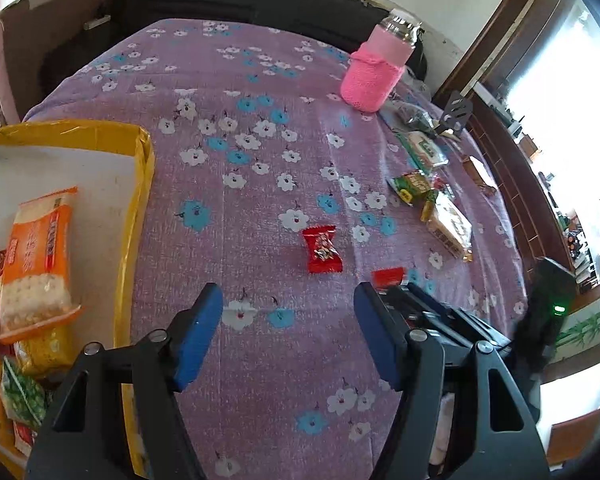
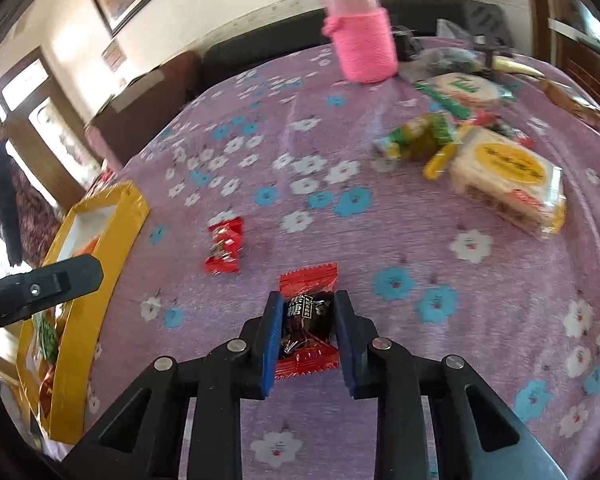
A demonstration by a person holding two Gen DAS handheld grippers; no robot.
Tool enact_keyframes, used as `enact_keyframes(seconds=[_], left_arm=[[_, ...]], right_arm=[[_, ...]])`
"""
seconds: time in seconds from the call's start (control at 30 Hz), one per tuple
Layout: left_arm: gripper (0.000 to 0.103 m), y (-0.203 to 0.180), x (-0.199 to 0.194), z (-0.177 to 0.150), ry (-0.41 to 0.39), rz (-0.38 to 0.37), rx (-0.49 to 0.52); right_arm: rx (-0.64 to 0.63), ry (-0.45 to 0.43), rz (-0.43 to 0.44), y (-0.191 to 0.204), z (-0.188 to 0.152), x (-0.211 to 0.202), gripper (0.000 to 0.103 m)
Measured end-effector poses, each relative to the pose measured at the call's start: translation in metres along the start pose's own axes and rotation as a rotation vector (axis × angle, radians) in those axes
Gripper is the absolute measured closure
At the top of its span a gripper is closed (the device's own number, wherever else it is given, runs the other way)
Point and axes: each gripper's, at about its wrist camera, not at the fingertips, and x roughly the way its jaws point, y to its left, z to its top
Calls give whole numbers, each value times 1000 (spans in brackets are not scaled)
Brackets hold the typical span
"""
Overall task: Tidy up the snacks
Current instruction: 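Grasp a red candy with the right gripper while the left grasps another red candy, then carry both red candies over the yellow tray and open both grippers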
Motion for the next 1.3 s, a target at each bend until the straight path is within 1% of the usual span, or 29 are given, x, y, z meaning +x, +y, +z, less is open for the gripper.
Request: enact_keyframes(seconds=[0.1, 0.23, 0.3, 0.37, 0.47, 0.53, 0.57, 0.6, 0.63, 0.67, 0.7, 0.87, 1.0, 1.13, 1.3], left_arm=[[36, -8, 17, 5, 16, 60, 48], [36, -22, 43, 10, 37, 82, 99], [36, -31, 54, 12, 34, 93, 129], [36, -39, 62, 14, 24, 130, 161], [36, -47, 78, 17, 20, 165, 205], [36, -51, 87, 15, 28, 202, 233], [37, -53, 87, 13, 17, 218, 251], [49, -56, 86, 11, -1, 215, 275], [69, -57, 85, 9, -6, 195, 280], [78, -58, 84, 9, -7, 185, 279], [83, -58, 83, 8, -9, 191, 280], [83, -53, 77, 6, -31, 186, 261], [83, -54, 65, 4, -64, 200, 260], [83, -57, 37, -4, -117, 208, 270], [82, -60, -6, -22, -198, 222, 278]], right_arm=[[69, -15, 39, -17, 2, -7, 77], [119, 2, 70, -30, 4, -4, 77], [123, 2, 77, -31, 4, -4, 76], [108, 0, 67, -29, 4, -4, 76], [96, 0, 59, -27, 6, -2, 76], [98, 0, 60, -27, 5, -2, 76], [99, 0, 62, -28, 5, -3, 76], [99, 0, 61, -28, 5, -3, 76], [100, 0, 61, -29, 5, -2, 76], [100, 2, 62, -29, 5, -2, 77], [98, 4, 62, -29, 5, -1, 77], [65, 2, 35, -23, 5, 0, 77], [58, 1, 36, -21, 5, 1, 77], [58, -6, 39, -21, 4, 0, 77], [46, -14, 43, -19, 2, -1, 77]])
